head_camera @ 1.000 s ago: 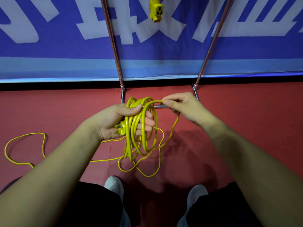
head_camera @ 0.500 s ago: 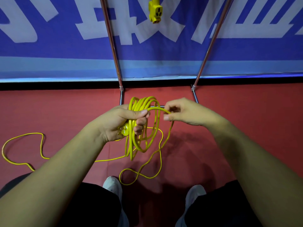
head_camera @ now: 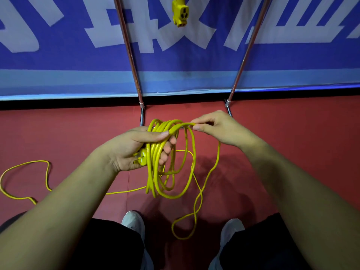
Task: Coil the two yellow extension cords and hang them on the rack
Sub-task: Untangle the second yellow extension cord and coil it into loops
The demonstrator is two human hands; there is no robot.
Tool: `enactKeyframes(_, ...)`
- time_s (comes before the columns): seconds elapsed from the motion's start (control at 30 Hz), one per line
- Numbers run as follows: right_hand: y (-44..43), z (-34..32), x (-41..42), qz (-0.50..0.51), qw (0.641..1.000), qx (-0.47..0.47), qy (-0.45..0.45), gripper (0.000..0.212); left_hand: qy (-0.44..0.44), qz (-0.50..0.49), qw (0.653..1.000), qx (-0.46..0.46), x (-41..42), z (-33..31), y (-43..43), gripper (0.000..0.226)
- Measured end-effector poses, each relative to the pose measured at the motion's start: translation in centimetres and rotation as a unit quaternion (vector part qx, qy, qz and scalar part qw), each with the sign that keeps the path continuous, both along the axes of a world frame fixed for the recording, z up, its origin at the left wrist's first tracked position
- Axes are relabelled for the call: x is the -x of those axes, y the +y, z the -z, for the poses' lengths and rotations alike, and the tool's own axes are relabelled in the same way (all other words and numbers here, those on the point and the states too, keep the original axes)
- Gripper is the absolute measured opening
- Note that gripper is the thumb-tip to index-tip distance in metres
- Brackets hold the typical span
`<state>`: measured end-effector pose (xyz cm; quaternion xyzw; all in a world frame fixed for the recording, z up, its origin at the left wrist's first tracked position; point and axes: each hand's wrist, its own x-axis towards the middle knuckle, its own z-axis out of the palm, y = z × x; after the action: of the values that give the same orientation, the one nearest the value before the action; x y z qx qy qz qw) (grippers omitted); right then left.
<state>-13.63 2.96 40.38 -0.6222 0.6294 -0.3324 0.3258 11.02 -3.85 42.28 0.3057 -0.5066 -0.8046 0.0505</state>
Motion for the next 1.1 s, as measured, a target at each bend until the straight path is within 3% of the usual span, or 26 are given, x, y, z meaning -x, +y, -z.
enactKeyframes(0.23, -0.5, -1.3, -1.2, 0.0, 0.996, 0.092, 0.012, 0.012, 0.011, 0.036, 0.999, -0.033, 0.3, 0.2, 0.7, 0.052)
enactKeyframes(0.37, -1.0, -0.3, -0.4, 0.017, 0.994, 0.102, 0.041, 0.011, 0.103, 0.082, 0.987, -0.091, 0.4, -0.8, 0.9, 0.031)
enactKeyframes(0.57, -1.1, 4.1, 4.0, 0.082, 0.994, -0.02, 0.064, 0.017, 0.23, 0.079, 0.96, -0.139, -0.5, -2.0, -0.1, 0.011)
enactKeyframes(0.67, -0.3, 6.7, 4.4, 0.107, 0.987, -0.107, 0.048, 0.021, 0.271, 0.022, 0.953, -0.129, -0.5, -2.2, -0.7, 0.009)
enactKeyframes(0.83, 0.7, 10.8, 0.8, 0.119, 0.966, -0.212, -0.084, 0.01, 0.236, -0.093, 0.966, -0.052, 0.3, -2.9, -0.8, 0.024)
enactKeyframes(0.93, 0.7, 10.9, -1.6, 0.141, 0.948, -0.235, -0.162, 0.016, 0.188, -0.169, 0.967, -0.029, 0.8, -2.7, -0.9, 0.01)
enactKeyframes(1.03, 0.5, 9.8, -3.0, 0.15, 0.956, -0.205, -0.146, 0.016, 0.141, -0.204, 0.969, 0.02, 1.1, -2.3, -1.6, 0.005)
enactKeyframes(1.1, 0.2, 8.7, -3.2, 0.139, 0.973, -0.167, -0.073, 0.017, 0.098, -0.234, 0.965, 0.061, 0.9, -1.9, -2.3, 0.008)
